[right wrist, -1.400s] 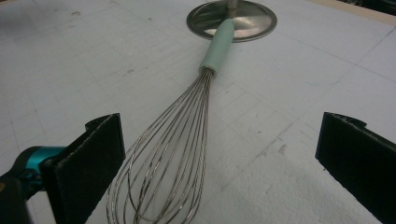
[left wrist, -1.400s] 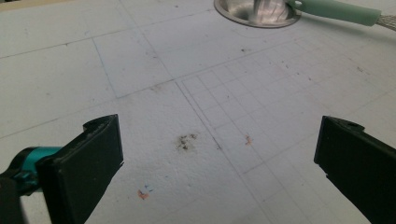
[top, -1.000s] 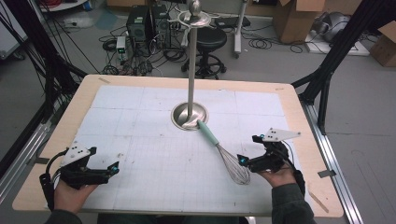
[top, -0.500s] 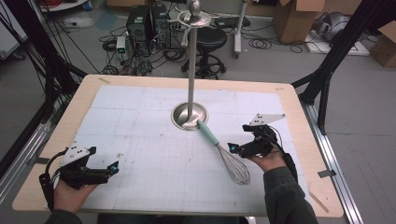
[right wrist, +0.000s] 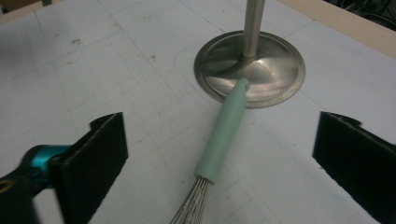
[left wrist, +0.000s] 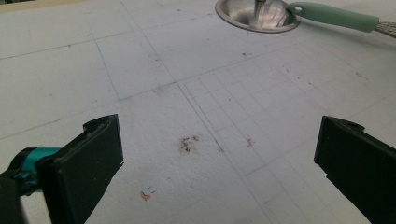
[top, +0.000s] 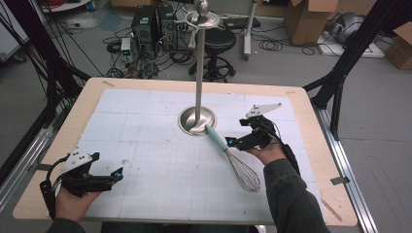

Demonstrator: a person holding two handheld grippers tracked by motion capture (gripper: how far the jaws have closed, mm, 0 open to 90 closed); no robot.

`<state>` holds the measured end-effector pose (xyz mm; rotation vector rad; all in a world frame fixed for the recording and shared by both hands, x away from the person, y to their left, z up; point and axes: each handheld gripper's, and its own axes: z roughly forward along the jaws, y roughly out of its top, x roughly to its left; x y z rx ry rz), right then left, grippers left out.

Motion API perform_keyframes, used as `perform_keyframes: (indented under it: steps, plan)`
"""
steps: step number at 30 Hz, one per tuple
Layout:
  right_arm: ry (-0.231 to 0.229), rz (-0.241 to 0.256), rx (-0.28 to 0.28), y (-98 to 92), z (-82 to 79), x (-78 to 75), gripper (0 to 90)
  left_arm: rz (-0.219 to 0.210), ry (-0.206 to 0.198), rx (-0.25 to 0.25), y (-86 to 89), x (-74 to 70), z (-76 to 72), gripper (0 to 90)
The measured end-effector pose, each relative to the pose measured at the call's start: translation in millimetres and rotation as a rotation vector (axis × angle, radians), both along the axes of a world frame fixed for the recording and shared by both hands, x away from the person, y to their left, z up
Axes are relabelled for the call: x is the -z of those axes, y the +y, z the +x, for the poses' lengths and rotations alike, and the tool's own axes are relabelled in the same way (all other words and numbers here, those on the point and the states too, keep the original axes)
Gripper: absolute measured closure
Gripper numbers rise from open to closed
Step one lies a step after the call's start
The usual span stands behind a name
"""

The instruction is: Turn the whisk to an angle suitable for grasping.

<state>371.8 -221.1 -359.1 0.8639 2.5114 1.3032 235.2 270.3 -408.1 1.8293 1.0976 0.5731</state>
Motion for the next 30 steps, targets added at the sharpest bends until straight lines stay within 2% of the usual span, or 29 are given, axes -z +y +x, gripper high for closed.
perform_keyframes:
  steps: [5,8,11,16,22,27,28,30]
  plan:
    - [0.029,-0.003,0.008,3.0,8.2,8.8,6.9,-0.002,0.002,-0.001,0.3,0.4,0.3,1.7]
    - [0.062,-0.004,0.012,4.6,14.6,14.8,15.1,-0.002,0.002,-0.001,0.0,0.5,0.5,1.7]
    - [0.08,-0.048,0.022,9.5,21.9,22.1,16.3,-0.002,0.003,0.002,-0.1,0.7,0.7,1.7]
    - [0.084,-0.079,0.013,18.4,26.3,25.6,17.3,-0.006,0.002,0.002,0.5,1.0,1.1,1.7]
    - [0.085,-0.121,0.007,27.5,28.5,27.3,22.7,-0.008,0.001,0.003,1.5,0.5,0.9,1.7]
    - [0.083,-0.158,-0.002,32.9,26.7,29.0,31.6,-0.006,-0.002,0.004,1.7,0.2,0.7,1.7]
    - [0.085,-0.183,-0.018,34.9,25.7,29.9,39.2,-0.009,-0.003,0.003,1.5,0.3,0.7,1.7]
    - [0.088,-0.189,-0.022,35.6,25.2,30.1,42.0,-0.008,-0.002,0.005,1.5,0.2,0.6,1.7]
